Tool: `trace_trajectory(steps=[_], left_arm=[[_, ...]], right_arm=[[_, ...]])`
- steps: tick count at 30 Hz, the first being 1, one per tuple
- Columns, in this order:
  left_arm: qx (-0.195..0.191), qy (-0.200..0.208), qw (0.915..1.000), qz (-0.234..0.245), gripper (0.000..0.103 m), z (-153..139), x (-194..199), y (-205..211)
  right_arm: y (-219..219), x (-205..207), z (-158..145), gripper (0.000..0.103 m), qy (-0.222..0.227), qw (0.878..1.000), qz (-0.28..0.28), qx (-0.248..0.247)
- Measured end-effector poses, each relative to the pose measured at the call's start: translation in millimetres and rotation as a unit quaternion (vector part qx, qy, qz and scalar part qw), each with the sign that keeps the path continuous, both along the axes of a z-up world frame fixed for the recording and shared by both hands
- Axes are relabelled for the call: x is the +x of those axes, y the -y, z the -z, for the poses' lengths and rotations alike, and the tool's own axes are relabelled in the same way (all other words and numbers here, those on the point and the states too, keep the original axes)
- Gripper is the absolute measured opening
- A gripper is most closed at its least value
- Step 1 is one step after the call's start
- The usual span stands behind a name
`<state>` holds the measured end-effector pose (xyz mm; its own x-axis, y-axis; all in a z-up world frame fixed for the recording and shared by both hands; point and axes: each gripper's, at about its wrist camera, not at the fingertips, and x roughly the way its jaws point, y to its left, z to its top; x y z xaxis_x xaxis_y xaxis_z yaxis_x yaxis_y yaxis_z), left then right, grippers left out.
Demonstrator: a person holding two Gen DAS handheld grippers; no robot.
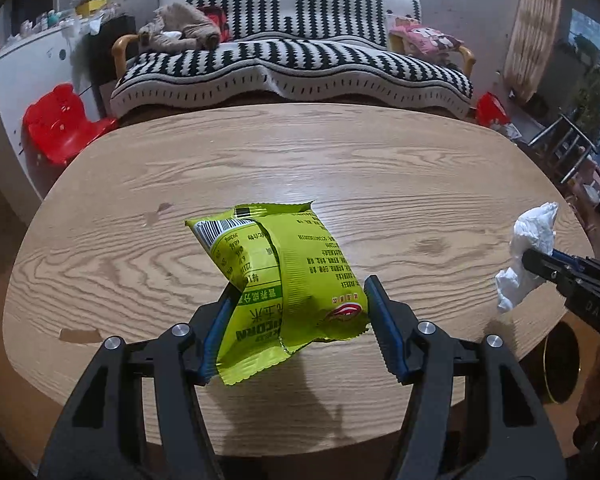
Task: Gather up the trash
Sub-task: 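Carry chip bag and tissue to the bin and open both tools over it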
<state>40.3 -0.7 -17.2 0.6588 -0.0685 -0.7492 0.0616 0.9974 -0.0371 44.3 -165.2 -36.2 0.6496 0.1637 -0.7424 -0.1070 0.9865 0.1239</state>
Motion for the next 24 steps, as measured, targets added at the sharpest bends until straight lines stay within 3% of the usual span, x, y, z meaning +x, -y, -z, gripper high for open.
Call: trace_trajectory(steps=[16, 24], left_arm=[[-0.028, 0.007, 0.9978, 0.060, 0.061, 0, 23, 80], [-0.039, 0.009, 0.9922, 0.118, 0.061, 3, 15, 146]], right_arm=[[93, -4, -10, 0.020, 0.010, 0.996, 0.085, 0.012], [181, -41, -17, 0.020, 0.019, 0.988, 0.150, 0.011]])
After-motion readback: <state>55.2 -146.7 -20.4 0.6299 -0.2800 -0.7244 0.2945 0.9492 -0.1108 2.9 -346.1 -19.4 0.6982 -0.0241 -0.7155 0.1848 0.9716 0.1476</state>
